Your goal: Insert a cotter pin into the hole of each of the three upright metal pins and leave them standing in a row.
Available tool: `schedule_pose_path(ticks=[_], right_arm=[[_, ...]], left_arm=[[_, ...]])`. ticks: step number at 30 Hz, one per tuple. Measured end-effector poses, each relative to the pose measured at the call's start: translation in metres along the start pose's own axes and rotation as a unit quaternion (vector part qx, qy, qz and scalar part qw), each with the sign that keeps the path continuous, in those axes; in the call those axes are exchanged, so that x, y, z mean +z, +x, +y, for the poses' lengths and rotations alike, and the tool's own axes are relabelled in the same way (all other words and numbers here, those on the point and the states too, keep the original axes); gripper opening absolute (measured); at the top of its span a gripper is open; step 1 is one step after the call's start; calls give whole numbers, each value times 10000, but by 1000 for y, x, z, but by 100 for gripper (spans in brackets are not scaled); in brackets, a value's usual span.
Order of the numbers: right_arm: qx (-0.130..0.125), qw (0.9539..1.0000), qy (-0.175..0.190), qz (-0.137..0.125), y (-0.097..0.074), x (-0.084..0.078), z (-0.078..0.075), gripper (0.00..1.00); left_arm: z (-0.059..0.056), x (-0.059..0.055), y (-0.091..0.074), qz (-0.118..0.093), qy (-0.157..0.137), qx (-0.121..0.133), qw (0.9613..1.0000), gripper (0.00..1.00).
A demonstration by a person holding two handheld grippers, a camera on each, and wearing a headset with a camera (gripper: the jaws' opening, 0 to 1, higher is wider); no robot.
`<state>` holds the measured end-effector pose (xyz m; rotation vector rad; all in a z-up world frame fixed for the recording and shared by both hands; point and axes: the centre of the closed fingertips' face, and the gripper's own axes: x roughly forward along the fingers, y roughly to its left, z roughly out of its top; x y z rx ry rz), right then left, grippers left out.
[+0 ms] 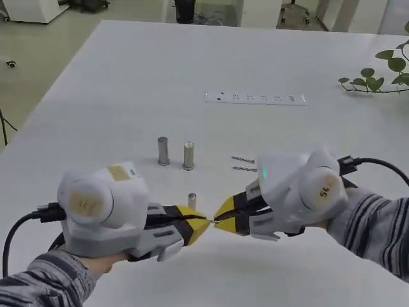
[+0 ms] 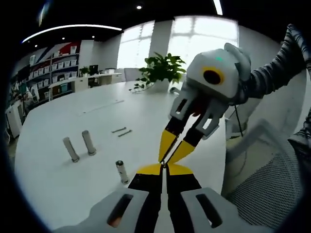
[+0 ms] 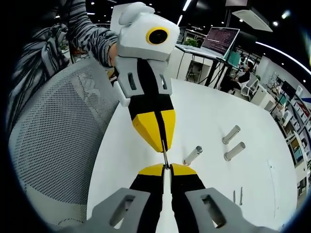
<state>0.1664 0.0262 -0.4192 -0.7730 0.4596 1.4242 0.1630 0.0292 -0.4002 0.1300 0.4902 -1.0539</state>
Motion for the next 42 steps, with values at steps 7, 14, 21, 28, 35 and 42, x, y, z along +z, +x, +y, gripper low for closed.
schedule_pose_path(ticks=[7,14,21,28,35,42], right_arm=[[130,9999,-36,45,0,-1,6,0],[145,9997,-140,99,-1,0,7,0],[150,9989,-379,213,0,-2,8,0],[58,9980,-473,411,2,-9,4,0],[-334,9968,-135,709,0,-21,-16,0],[-527,9954,75,802,3,-25,-28,0]], left_arm=[[-3,-5,-1,180,319,-153,9992,0],[-2,-6,-2,188,357,-113,9991,0],[1,-9,-1,130,360,64,9992,0],[14,-11,0,123,334,431,9984,10],[33,-16,1,85,317,934,9951,19],[49,-22,7,127,184,1385,9901,22]])
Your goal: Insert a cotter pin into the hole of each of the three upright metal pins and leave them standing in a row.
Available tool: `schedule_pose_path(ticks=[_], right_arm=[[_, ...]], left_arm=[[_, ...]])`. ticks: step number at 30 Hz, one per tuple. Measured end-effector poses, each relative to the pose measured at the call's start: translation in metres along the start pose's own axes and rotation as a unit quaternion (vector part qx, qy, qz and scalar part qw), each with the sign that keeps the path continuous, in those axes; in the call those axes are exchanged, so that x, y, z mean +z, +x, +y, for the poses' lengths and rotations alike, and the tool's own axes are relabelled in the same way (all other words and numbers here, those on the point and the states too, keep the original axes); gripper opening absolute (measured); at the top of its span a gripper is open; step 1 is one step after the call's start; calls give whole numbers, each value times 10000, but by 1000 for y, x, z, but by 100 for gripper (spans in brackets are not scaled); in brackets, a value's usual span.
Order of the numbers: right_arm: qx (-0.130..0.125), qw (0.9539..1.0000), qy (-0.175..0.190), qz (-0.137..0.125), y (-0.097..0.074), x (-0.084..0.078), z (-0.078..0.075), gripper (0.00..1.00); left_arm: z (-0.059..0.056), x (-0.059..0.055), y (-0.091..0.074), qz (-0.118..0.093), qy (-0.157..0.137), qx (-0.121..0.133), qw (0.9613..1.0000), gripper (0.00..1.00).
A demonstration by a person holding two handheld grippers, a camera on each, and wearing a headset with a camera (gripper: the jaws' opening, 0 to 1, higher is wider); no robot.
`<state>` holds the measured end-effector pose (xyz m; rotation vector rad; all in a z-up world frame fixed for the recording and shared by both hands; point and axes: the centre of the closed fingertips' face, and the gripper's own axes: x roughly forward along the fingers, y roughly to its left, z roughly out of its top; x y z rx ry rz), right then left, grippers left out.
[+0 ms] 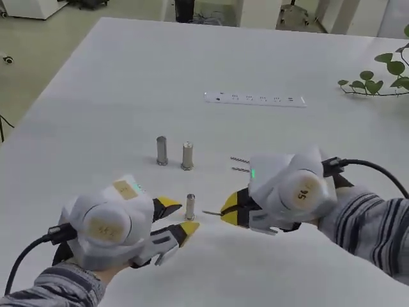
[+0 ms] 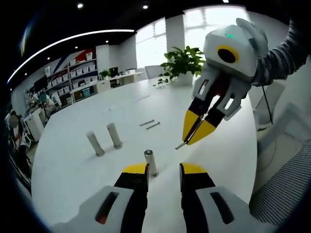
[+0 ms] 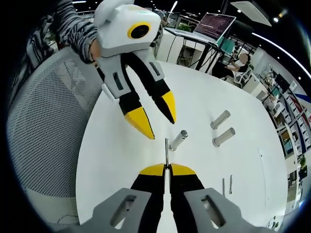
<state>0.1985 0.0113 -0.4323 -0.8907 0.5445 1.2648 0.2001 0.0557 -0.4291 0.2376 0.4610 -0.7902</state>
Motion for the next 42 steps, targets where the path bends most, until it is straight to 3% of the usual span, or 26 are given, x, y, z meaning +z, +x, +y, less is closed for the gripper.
schedule_pose_path(ticks=[8,16,22,30,42], right_arm=[[-172,9993,287,179,10,-6,-14,0],[-166,9982,526,225,21,-9,-20,0],[-137,9981,561,211,24,-8,-22,0],[-100,9984,524,181,27,-4,-22,0],[-126,9988,445,157,25,3,-23,0]], left_arm=[[13,-8,14,124,-154,482,9986,21],[21,-14,25,179,-266,630,9975,18],[26,-16,34,171,-522,611,9966,15],[24,-22,46,269,-552,549,9966,10],[23,-25,49,300,-574,528,9965,5]])
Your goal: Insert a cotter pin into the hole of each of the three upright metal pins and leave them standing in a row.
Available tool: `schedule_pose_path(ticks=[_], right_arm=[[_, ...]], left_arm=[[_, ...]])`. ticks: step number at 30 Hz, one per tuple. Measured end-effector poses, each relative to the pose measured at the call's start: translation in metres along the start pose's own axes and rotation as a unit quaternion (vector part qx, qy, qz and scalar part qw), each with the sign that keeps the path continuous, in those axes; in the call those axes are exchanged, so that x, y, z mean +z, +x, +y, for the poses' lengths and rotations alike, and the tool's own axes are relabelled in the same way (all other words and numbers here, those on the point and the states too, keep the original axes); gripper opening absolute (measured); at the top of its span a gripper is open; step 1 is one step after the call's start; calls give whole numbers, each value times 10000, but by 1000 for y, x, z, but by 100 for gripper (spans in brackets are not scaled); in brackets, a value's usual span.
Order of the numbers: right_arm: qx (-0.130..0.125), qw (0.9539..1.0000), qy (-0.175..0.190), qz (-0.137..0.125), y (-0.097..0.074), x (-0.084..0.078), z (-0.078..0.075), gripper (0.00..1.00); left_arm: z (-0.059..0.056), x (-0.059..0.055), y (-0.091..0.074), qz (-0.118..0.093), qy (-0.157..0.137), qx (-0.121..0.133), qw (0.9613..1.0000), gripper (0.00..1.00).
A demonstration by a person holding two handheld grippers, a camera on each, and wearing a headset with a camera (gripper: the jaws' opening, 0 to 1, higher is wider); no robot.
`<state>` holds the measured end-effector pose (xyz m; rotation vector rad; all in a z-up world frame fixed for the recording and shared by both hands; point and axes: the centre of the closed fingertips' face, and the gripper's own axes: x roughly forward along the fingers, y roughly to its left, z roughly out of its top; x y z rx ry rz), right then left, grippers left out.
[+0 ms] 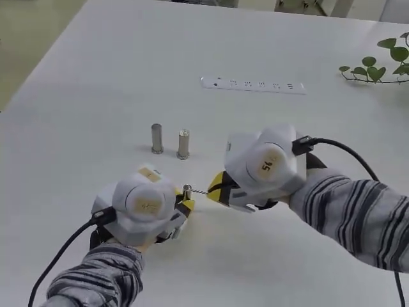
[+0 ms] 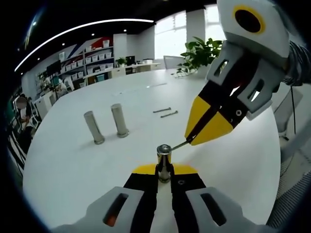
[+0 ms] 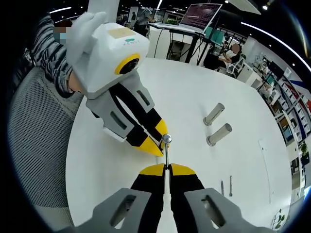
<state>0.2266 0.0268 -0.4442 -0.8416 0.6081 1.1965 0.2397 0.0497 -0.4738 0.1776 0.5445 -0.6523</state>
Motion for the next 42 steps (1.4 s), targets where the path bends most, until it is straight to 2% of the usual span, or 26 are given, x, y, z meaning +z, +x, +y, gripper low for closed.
schedule_pose_path(ticks=[12,17,22,29,36,42], right_arm=[[42,9999,-123,-64,7,13,0,0],[38,9999,-158,-56,9,16,0,0],[30,9998,-182,-61,10,17,1,0],[-3,9998,-151,-91,11,20,-1,0],[-20,9998,-178,-122,9,19,0,0],[-100,9997,-91,-192,0,17,-6,1]], left_arm=[[-1,1,0,-51,-51,32,10000,5],[-1,1,0,-95,-164,61,9998,5],[-1,1,0,-95,-116,89,9998,5],[-1,0,0,-101,-268,194,9994,5],[-1,0,0,-105,-296,230,9992,5],[-1,1,0,-114,-286,241,9992,5]])
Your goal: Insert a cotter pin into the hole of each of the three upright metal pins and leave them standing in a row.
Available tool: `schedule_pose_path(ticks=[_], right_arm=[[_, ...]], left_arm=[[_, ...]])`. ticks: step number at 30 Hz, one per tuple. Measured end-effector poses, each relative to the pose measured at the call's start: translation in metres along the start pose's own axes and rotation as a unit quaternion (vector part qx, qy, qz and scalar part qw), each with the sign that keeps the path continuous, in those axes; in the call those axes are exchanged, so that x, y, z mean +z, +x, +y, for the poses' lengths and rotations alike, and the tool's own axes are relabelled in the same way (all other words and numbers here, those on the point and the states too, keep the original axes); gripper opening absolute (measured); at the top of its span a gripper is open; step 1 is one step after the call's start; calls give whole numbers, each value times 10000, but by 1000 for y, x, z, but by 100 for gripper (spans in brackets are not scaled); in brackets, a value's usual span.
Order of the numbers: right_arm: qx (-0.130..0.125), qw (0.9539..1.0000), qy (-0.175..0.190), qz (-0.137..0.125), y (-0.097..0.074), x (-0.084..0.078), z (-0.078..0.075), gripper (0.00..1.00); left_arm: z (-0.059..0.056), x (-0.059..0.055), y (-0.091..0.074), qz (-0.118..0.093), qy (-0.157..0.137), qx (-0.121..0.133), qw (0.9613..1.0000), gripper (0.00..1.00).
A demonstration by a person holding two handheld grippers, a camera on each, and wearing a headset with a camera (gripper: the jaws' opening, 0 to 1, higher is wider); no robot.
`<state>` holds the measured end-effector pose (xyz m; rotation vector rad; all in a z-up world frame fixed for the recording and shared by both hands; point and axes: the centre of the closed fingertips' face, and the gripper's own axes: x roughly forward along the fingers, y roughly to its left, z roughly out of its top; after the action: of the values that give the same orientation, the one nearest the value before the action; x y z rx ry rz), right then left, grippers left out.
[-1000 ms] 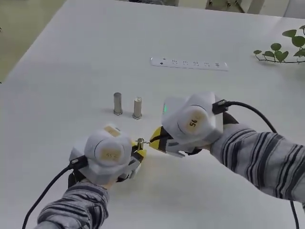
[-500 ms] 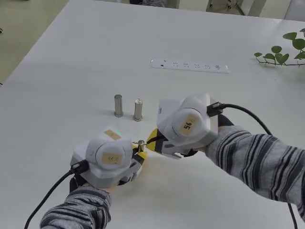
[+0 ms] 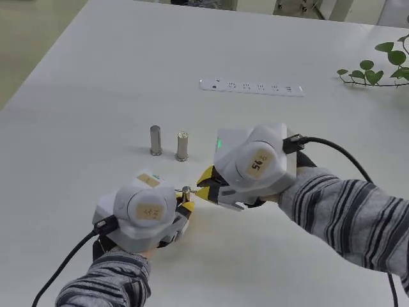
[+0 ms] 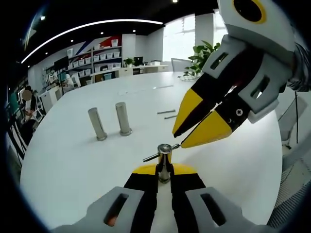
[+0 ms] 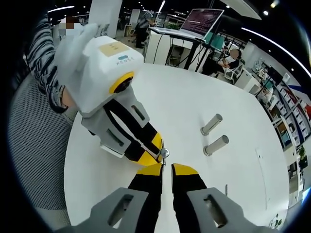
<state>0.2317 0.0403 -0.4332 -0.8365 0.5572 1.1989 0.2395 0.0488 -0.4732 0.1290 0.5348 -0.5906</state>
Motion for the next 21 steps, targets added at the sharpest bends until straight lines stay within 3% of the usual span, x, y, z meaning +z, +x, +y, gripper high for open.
schedule_pose_path(ticks=[10,21], right_arm=[[137,9998,120,-74,5,0,6,0],[107,9996,247,-79,8,1,4,0]], left_arm=[[0,0,1,-21,-30,5,10000,5],[0,0,1,-43,-63,22,10000,5]])
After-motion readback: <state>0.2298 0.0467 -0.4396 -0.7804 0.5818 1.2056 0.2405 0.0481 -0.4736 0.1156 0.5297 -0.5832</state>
